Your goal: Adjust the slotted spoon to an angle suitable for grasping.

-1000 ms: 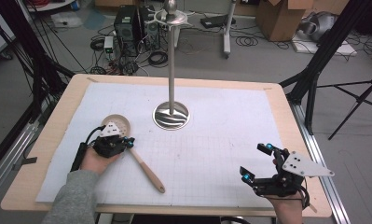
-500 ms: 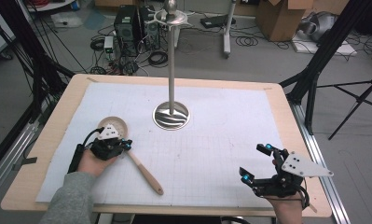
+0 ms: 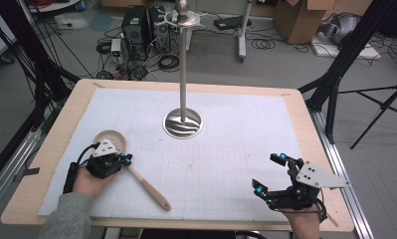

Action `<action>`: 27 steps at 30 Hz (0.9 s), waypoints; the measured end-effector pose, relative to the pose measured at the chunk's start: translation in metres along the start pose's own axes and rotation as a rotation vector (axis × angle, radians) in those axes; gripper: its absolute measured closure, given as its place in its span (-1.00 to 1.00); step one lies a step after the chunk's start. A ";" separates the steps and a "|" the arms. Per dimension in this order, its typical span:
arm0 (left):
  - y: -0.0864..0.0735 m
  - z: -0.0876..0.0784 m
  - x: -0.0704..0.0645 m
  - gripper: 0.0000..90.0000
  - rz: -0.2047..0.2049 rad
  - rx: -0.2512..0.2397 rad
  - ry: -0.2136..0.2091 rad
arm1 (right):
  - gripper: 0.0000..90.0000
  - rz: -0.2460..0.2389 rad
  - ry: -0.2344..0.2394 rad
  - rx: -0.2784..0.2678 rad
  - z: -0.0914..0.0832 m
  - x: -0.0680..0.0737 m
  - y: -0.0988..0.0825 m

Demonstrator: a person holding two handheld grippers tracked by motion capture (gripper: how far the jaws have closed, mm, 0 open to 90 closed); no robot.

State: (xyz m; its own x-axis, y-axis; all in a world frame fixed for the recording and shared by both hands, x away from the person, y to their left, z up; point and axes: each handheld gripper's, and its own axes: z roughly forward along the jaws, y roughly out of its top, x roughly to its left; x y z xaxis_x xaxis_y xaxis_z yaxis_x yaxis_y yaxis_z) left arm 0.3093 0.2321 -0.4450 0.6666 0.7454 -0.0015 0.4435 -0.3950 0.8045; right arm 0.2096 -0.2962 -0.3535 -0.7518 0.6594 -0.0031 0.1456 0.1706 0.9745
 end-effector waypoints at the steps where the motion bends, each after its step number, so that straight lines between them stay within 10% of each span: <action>1: -0.001 -0.001 0.000 1.00 -0.002 -0.001 -0.001 | -0.89 -0.001 -0.002 -0.001 0.000 0.000 0.000; 27: -0.026 -0.043 -0.006 1.00 -0.014 -0.052 0.027 | -0.89 -0.002 0.020 0.002 0.009 0.000 0.001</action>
State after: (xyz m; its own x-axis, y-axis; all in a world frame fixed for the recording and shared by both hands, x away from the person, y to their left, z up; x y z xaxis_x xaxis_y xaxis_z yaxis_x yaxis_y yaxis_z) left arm 0.2678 0.2612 -0.4408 0.6436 0.7654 0.0028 0.4204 -0.3565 0.8344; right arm 0.2155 -0.2892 -0.3542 -0.7646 0.6445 -0.0004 0.1457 0.1735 0.9740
